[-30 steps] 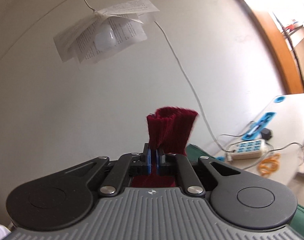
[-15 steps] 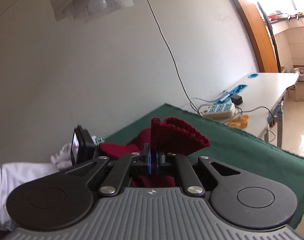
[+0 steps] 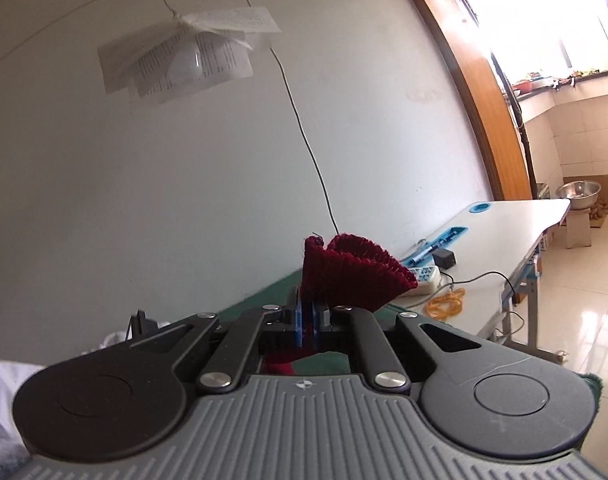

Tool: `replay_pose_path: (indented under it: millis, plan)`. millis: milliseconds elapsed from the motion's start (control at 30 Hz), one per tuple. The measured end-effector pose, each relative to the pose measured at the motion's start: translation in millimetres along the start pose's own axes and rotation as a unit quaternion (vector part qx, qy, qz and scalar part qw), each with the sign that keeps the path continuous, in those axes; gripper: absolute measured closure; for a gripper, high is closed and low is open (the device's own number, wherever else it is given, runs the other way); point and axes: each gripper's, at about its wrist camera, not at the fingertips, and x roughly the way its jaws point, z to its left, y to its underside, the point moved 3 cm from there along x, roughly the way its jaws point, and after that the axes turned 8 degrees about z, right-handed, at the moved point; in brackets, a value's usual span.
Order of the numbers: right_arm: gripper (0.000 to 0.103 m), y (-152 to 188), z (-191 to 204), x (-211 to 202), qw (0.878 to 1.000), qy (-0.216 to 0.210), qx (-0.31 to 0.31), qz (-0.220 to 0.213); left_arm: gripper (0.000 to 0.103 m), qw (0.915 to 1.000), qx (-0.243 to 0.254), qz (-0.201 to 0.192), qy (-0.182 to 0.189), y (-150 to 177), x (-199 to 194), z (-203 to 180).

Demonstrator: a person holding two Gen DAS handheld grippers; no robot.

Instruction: Fold clothes

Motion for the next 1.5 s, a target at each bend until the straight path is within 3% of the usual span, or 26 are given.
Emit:
replay_pose_path:
  millis: [333,500,633,800,900,1033,1200,1267,1333,1500]
  plan:
    - [0.098,65.6,4.6,-20.0,0.993,0.024,-0.062,0.093,0.018,0.9981,0.014,0.042,0.044,4.8,-7.9,2.8]
    - [0.098,97.9,0.7,-22.4,0.986,0.031,-0.065,0.147,0.011,0.9962,0.035,0.061,0.052,23.3,-31.7,-9.9]
    - [0.098,123.3,0.4,-14.8,0.975,0.038,-0.085,0.202,0.005,0.9951,0.044,0.072,0.052,15.6,-23.3,-15.5]
    - [0.088,123.0,-13.2,-18.3,0.958,-0.028,-0.041,0.283,0.005,0.9947,0.048,0.076,0.051,12.8,-33.7,-18.3]
    - [0.084,105.5,-30.9,-28.0,0.962,-0.028,0.0,0.272,0.005,0.9941,0.043,0.081,0.058,20.8,-48.8,-20.5]
    - [0.077,97.6,-38.9,-11.5,0.966,0.005,-0.012,0.26,0.004,0.9948,0.036,0.079,0.053,32.3,-72.7,-22.8]
    - [0.074,119.2,-36.0,21.0,0.956,0.02,-0.069,0.286,0.001,0.9988,-0.033,0.017,0.032,38.1,-110.1,-2.0]
    - [0.085,126.9,-35.4,26.1,0.951,0.023,-0.087,0.295,0.001,0.9964,-0.076,-0.003,0.037,37.5,-109.9,9.0]
    - [0.095,126.6,-33.2,24.8,0.949,0.026,-0.104,0.296,0.001,0.9957,-0.086,0.001,0.034,39.0,-94.9,9.0]
    - [0.096,111.1,-25.5,6.9,0.946,0.008,-0.117,0.303,0.001,0.9935,-0.11,0.011,0.027,42.5,-57.3,9.0]
